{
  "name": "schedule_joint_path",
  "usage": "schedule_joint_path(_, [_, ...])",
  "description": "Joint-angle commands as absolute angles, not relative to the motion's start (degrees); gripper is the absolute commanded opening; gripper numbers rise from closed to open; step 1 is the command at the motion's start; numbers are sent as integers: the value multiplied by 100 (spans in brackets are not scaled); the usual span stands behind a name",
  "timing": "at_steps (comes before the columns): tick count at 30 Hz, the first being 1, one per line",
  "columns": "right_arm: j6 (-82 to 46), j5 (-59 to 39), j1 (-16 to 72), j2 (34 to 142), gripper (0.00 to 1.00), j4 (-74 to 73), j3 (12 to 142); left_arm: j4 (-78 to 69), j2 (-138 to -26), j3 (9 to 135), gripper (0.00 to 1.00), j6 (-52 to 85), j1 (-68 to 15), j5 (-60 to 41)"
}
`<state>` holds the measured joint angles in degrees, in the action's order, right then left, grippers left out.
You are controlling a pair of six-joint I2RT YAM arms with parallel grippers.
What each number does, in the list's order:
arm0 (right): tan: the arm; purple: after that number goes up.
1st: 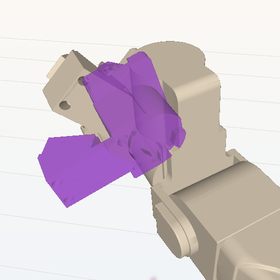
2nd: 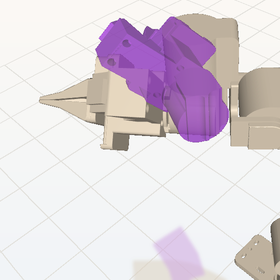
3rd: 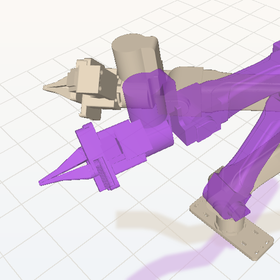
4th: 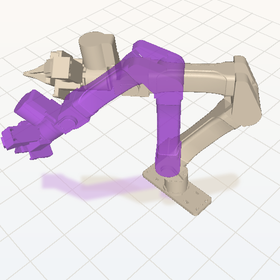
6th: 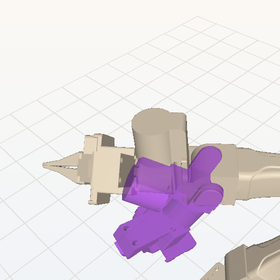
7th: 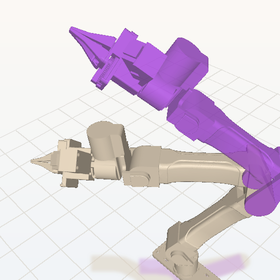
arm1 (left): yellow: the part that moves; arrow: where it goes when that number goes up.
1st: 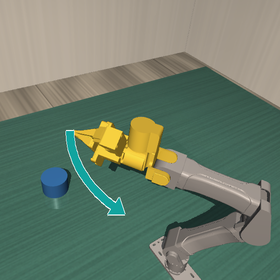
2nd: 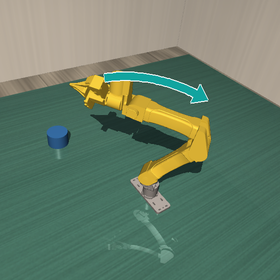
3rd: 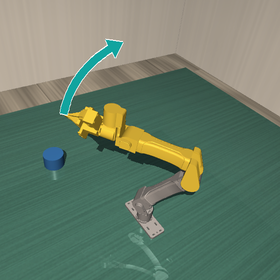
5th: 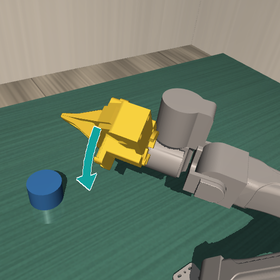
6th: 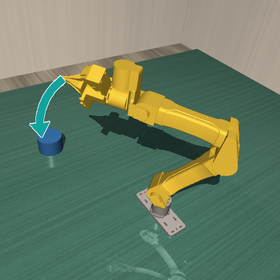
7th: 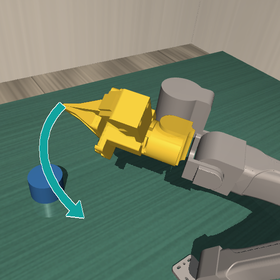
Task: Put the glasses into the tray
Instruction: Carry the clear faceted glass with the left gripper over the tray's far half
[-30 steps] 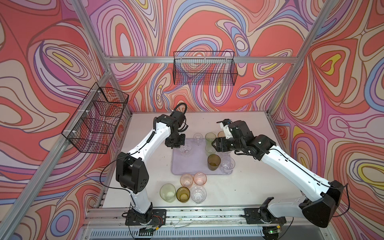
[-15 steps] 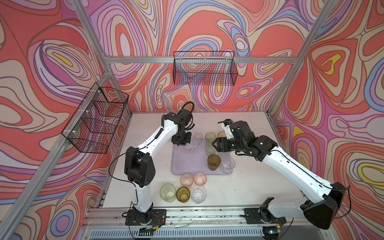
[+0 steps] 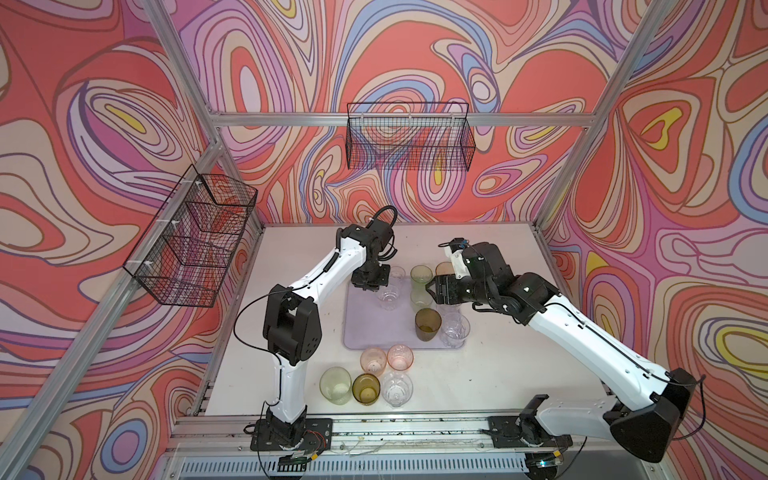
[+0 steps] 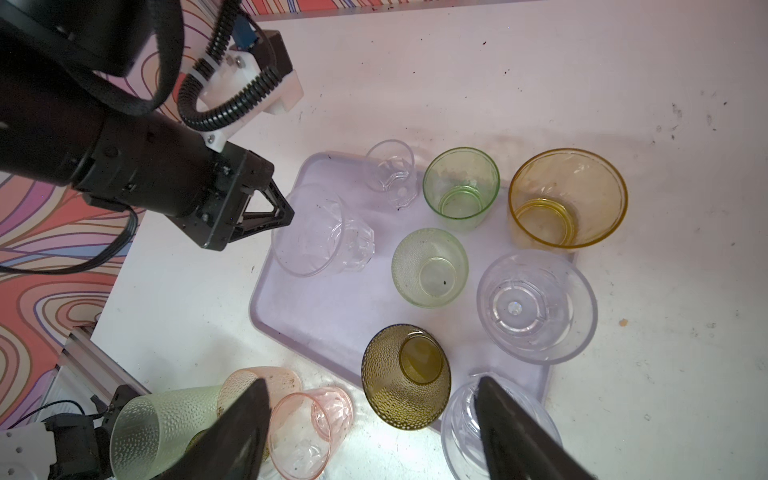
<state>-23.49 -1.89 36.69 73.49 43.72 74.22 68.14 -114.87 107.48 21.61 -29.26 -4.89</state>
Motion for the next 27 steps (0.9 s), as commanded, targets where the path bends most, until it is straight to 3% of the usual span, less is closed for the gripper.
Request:
schedule_joint_path(1, [-2371,-62,3656,7215,81,4423,7356,6829,-11639,10968,0,2118,-2953,-509])
schedule_joint_path(27, [-2358,-10,3656,7154,81,4474,7293,6873,-12321,11327,0,2175,-3130,-342])
